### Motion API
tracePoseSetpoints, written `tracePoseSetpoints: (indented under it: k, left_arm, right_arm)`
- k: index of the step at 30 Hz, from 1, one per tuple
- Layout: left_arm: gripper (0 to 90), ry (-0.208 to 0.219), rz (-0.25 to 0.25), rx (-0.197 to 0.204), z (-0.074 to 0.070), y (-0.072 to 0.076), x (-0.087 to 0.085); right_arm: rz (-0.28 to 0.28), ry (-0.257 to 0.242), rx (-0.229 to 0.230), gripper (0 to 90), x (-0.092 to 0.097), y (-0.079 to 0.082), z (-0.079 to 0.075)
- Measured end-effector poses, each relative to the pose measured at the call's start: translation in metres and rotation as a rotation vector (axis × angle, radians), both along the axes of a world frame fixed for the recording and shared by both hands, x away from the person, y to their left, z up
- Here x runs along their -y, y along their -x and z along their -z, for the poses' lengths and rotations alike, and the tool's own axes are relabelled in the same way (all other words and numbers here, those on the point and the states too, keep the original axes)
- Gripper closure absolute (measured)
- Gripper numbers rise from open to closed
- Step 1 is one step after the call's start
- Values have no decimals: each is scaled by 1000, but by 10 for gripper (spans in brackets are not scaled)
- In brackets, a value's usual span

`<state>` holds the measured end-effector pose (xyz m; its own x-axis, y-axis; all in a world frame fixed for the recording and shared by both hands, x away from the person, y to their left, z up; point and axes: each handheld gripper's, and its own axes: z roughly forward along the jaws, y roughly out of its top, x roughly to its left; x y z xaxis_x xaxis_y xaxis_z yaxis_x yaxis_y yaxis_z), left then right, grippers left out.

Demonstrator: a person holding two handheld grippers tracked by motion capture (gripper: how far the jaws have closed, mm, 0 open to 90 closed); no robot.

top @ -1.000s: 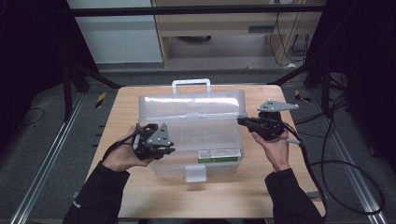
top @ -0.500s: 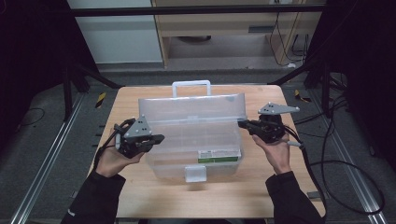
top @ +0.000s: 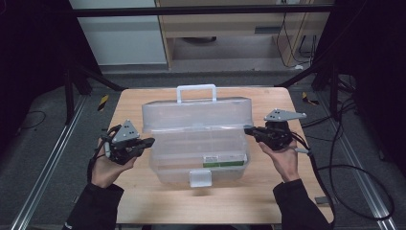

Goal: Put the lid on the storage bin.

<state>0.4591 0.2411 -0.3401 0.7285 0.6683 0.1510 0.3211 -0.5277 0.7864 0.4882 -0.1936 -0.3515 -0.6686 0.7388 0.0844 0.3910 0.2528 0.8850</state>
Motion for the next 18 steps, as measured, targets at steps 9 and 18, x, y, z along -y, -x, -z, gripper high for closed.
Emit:
tracePoseSetpoints:
  k: [9,18]
  left_arm:
    - [893,12,-45,-4,3,1,-11]
    - [893,-1,-47,-14,9,2,-12]
  right_arm:
    - [-3,17,-7,900,-1,5,7]
    - [11,52,-24,900,3,7,18]
